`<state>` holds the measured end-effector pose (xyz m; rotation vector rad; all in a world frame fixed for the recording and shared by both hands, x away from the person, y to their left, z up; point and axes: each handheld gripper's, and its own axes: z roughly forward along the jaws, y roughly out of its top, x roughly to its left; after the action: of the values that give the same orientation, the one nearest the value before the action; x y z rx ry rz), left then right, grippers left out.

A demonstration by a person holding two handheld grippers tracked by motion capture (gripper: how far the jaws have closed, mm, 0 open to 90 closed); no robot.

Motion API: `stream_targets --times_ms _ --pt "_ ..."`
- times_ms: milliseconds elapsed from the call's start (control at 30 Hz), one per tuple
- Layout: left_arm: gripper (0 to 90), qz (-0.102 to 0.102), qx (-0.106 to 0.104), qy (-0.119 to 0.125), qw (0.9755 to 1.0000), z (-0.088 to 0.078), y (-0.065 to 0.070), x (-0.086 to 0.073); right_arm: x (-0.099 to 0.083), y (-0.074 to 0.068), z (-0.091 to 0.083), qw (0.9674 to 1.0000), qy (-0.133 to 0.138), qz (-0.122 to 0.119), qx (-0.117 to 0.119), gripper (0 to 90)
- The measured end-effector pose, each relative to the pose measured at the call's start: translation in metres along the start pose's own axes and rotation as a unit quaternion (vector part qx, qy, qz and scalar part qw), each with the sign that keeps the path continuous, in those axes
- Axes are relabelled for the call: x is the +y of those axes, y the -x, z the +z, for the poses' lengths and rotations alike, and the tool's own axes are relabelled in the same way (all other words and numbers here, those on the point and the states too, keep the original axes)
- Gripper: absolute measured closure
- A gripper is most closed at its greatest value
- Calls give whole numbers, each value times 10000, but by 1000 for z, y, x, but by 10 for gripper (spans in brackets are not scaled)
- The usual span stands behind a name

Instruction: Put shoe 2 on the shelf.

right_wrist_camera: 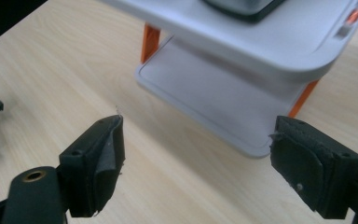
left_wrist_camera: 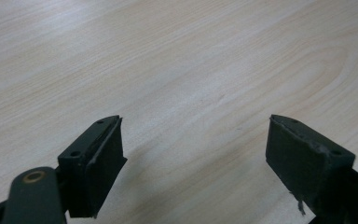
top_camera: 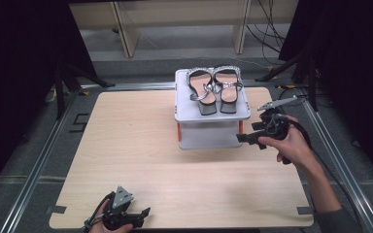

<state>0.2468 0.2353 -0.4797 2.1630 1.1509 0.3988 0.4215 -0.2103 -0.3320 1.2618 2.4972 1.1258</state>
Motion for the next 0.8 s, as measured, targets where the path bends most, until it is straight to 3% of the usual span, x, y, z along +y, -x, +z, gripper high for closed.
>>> stream_targets --times_ms 100,133,167,267,300,367,500,567,633,700,733,800 --pt "182 8 66 4 10000 2 1 -1 -10 -5 5 10000 19 -51 47 178" --pt "182 -86 67 79 9999 3 1 -1 -14 -9 8 10000 9 -82 46 177" --pt "182 -50 66 46 10000 3 1 -1 -17 -10 8 9998 -93 -162 68 177" --pt "180 20 34 -15 10000 0 0 -1 -25 -17 11 9996 -60 -238 133 177" --pt "180 -134 146 110 9997 3 3 -1 -28 -19 13 9996 25 -266 128 177" --pt "179 -24 75 43 10000 2 1 -1 -33 -24 13 9992 -47 -325 240 177" --pt "177 42 142 -36 9999 2 0 -1 -42 -30 18 9986 -79 -428 284 177" --pt "176 -16 30 43 10000 1 0 -1 -48 -34 20 9987 -54 -415 277 177" --pt "175 15 28 -19 10000 1 0 -2 -54 -34 24 9983 -99 -523 248 173" --pt "174 -77 71 65 9999 3 1 -2 -64 -37 28 9986 -114 -432 274 175" --pt "174 21 27 -26 10000 1 0 -2 -67 -37 28 9983 -239 -456 268 176" --pt "173 -40 115 24 9999 3 1 -2 -75 -39 32 9985 -179 -498 171 184"
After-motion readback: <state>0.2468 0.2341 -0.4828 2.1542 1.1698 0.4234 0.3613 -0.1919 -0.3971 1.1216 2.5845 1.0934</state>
